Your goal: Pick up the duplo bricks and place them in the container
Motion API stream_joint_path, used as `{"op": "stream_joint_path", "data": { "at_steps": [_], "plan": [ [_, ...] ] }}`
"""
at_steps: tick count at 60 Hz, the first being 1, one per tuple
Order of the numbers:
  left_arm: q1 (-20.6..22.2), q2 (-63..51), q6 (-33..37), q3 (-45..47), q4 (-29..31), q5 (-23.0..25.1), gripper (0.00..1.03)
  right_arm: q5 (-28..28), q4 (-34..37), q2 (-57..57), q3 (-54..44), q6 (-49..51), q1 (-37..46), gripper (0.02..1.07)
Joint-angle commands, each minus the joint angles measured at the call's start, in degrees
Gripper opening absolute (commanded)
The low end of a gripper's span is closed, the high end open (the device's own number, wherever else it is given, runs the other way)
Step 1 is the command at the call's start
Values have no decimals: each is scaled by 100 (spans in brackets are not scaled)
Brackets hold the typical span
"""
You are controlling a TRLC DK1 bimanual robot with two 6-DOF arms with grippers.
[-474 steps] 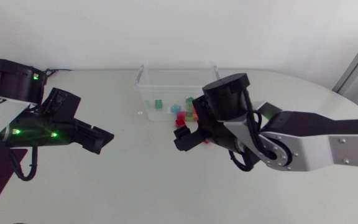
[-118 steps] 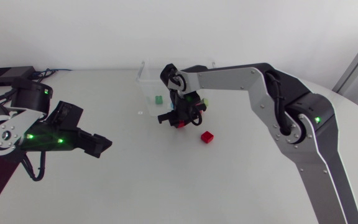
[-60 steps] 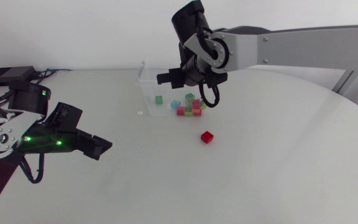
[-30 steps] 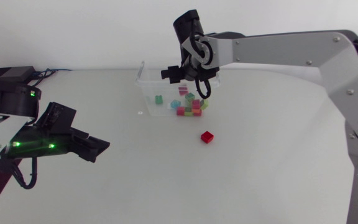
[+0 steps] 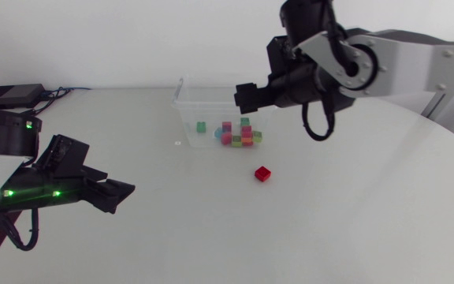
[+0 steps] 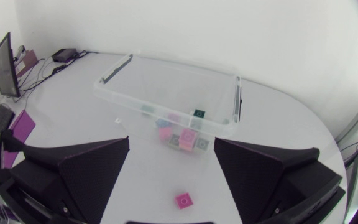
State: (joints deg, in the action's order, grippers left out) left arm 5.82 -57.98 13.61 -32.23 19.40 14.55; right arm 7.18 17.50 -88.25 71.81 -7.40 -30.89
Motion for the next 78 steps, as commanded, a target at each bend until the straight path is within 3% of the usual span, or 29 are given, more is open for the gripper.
{"op": "stream_joint_path", "data": {
  "at_steps": [1, 15, 23, 28, 40, 67, 73, 78],
  "plan": [
    [59, 155, 90, 208, 47, 13, 98, -243, -27, 440, -730, 195, 13, 102],
    [94, 489, 98, 296, 275, 13, 98, -1008, -159, 739, -2092, 634, 233, 102],
    [165, 665, 107, 384, 337, -110, 98, -1096, -572, 282, -2409, 784, 462, 102],
    [182, 797, 107, 384, 424, -163, 98, -1351, -748, -158, -2391, 898, 672, 102],
    [165, 920, 116, 358, 521, -242, 98, -1360, -1143, -1186, -2092, 1109, 752, 102],
    [182, 955, 116, 305, 548, -374, 98, -1351, -1152, -2434, -950, 1346, 822, 101],
    [200, 920, 116, 270, 548, -391, 98, -1333, -1117, -2504, -914, 1364, 839, 93],
    [200, 902, 116, 226, 548, -426, 98, -1307, -1099, -2469, -1011, 1373, 839, 92]
  ]
}}
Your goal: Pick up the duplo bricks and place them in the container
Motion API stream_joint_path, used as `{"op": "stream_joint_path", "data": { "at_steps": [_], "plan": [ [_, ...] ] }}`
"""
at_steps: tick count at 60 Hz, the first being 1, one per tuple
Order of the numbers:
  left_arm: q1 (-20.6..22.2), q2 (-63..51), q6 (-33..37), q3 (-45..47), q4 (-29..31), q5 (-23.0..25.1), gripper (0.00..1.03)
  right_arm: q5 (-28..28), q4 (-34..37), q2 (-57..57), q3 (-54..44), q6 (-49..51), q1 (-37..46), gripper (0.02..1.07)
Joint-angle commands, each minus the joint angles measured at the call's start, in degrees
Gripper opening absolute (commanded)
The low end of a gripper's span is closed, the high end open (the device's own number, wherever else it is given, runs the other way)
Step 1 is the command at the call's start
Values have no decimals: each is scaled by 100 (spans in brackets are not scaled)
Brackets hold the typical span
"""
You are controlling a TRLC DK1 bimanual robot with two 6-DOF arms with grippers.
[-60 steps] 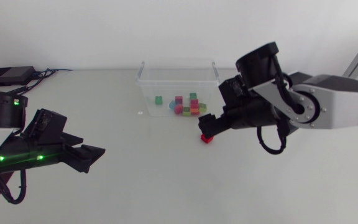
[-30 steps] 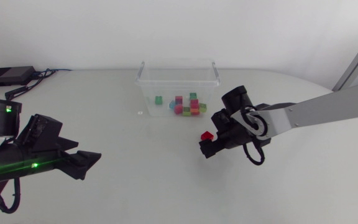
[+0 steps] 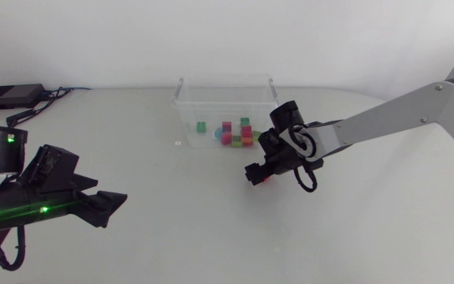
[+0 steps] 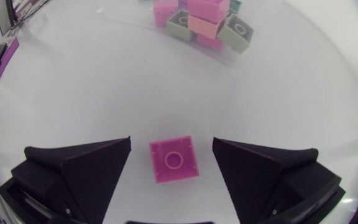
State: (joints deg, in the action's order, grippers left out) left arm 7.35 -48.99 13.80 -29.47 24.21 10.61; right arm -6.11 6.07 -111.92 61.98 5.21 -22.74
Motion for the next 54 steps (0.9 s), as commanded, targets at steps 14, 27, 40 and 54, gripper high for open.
{"op": "stream_joint_path", "data": {
  "at_steps": [14, 27, 40, 54],
  "plan": [
    [143, -163, 88, -85, -39, -77, 98, 171, -413, 258, -502, 331, 51, 13],
    [187, -207, 79, -111, -74, -121, 98, 347, -106, 1383, -678, 252, 15, 7],
    [223, -216, 61, -111, -83, -121, 98, 356, 536, 2086, 51, -108, -143, 7],
    [196, -154, 61, -58, -74, -121, 98, 479, 589, 1691, 1264, -521, -196, 7]
  ]
}}
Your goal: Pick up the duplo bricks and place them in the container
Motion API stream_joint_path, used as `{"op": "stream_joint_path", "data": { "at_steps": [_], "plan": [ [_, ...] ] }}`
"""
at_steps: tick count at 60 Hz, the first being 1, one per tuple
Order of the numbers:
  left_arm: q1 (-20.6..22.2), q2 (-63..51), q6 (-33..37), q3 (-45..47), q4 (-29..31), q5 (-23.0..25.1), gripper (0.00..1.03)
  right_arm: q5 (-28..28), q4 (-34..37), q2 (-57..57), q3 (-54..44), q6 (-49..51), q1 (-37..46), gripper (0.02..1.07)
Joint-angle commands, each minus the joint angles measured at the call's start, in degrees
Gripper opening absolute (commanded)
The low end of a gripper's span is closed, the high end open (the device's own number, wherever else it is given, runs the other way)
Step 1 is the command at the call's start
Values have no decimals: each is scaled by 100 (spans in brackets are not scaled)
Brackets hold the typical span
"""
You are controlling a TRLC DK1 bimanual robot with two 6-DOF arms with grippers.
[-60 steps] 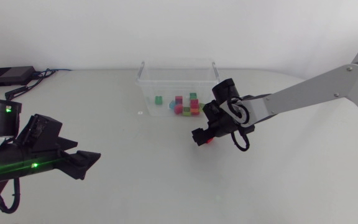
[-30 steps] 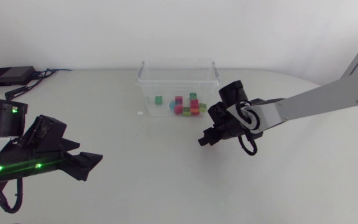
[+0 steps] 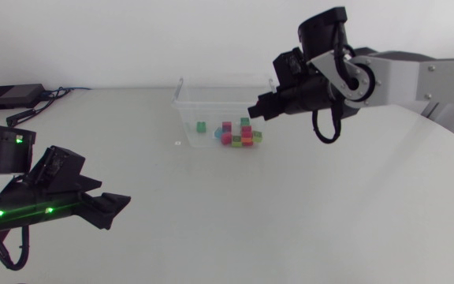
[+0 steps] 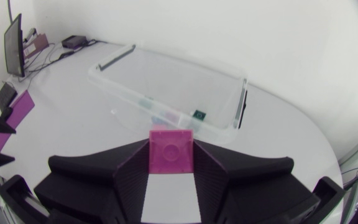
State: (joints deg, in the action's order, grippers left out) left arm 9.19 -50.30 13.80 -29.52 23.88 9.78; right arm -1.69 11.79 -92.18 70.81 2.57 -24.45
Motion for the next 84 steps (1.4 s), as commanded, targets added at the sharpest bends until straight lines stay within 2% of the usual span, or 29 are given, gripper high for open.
{"op": "stream_joint_path", "data": {
  "at_steps": [1, 22, 28, 32, 33, 38, 44, 49, 60, 84],
  "plan": [
    [13, -15, 61, -45, -41, -38, 98, 46, 16, -336, 460, -292, -7, 7],
    [-23, 126, 61, -37, -24, -46, 98, 310, -476, -1786, 1752, -415, -43, 10],
    [-40, 196, 61, -28, -41, -73, 98, 477, -661, -2137, 1963, -424, -60, 32],
    [-40, 267, 61, -1, -120, -170, 98, 547, -749, -2287, 2051, -397, -78, 32],
    [-40, 302, 70, 7, -147, -222, 98, 547, -775, -2313, 2078, -397, -87, 36],
    [-14, 504, 114, 130, -349, -424, 98, 574, -898, -2357, 2086, -397, -87, 57],
    [4, 864, 228, 341, -648, -767, 98, 574, -872, -2313, 2095, -389, -60, 87],
    [4, 1137, 316, 456, -744, -969, 98, 574, -819, -2146, 2025, -389, -25, 101],
    [-207, 1699, 492, 667, -876, -1145, 98, 591, -1030, -1338, 1436, -397, 28, 101],
    [-822, 2912, 1046, 1352, -1456, -1233, 98, 1004, -1909, 1044, -779, -239, 256, 101]
  ]
}}
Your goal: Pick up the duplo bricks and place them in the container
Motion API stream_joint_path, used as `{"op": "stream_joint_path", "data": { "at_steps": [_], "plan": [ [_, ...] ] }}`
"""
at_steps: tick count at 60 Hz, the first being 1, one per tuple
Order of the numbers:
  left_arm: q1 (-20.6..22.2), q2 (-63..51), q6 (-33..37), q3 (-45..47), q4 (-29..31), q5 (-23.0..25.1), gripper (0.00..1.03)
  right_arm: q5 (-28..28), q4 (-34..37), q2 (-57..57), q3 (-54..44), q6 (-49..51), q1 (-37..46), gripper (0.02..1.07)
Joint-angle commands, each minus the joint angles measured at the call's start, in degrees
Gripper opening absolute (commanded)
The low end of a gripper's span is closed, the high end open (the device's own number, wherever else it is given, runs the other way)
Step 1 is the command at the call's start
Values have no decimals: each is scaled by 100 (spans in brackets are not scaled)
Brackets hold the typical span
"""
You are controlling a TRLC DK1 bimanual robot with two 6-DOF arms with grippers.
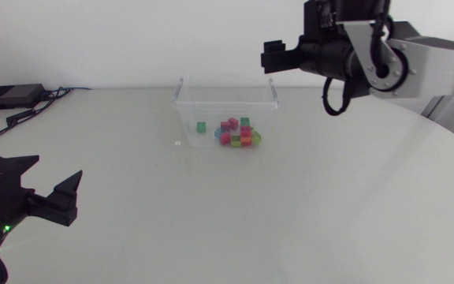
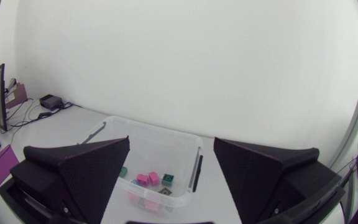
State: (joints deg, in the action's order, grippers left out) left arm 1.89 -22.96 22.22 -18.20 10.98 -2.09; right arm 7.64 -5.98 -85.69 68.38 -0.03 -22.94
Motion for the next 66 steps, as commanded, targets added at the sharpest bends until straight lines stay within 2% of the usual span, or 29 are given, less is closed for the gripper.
{"op": "stream_joint_path", "data": {
  "at_steps": [1, 8, 21, 41, 51, 66],
  "plan": [
    [-110, 187, 204, 255, -211, -46, 98, 80, -149, 501, -633, 30, 141, 101],
    [-312, 345, 266, 440, -457, -46, 98, 124, -228, 1204, -1345, 100, 299, 101],
    [-347, 723, 327, 747, -694, -46, 98, 124, -334, 2575, -2725, 258, 765, 101],
    [-312, 1153, 353, 985, -536, -73, 98, 273, -448, 4702, -4702, 733, 1063, 101],
    [-136, 1206, 371, 1064, -378, -125, 98, 405, -378, 5713, -5370, 979, 1063, 101],
    [-150, 1483, -287, 1256, -561, -40, 98, 108, -130, 6438, -5743, 731, 1376, 100]
  ]
}}
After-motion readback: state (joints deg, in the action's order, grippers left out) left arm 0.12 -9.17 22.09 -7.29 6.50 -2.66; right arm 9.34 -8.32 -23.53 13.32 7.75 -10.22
